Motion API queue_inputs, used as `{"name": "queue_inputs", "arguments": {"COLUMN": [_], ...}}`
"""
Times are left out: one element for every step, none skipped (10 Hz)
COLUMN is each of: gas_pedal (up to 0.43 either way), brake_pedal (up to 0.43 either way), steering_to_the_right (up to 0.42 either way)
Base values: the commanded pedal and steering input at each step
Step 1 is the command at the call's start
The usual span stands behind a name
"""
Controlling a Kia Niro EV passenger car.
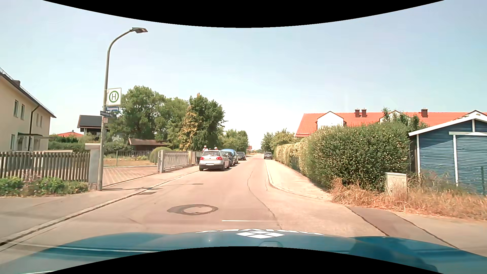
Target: Follow the waypoints while adhering to traffic rules and regulations
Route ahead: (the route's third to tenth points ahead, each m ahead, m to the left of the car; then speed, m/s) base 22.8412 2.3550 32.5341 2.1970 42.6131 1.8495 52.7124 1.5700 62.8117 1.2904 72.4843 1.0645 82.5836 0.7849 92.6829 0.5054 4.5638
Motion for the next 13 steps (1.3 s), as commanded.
{"name": "queue_inputs", "arguments": {"gas_pedal": [0.177,0.177,0.177,0.177,0.177,0.177,0.177,0.177,0.177,0.177,0.177,0.169,0.169], "brake_pedal": [0.0,0.0,0.0,0.0,0.0,0.0,0.0,0.0,0.0,0.0,0.0,0.0,0.0], "steering_to_the_right": [-0.01,-0.01,-0.01,-0.01,-0.01,-0.013,-0.019,-0.023,-0.023,-0.024,-0.023,-0.021,-0.019]}}
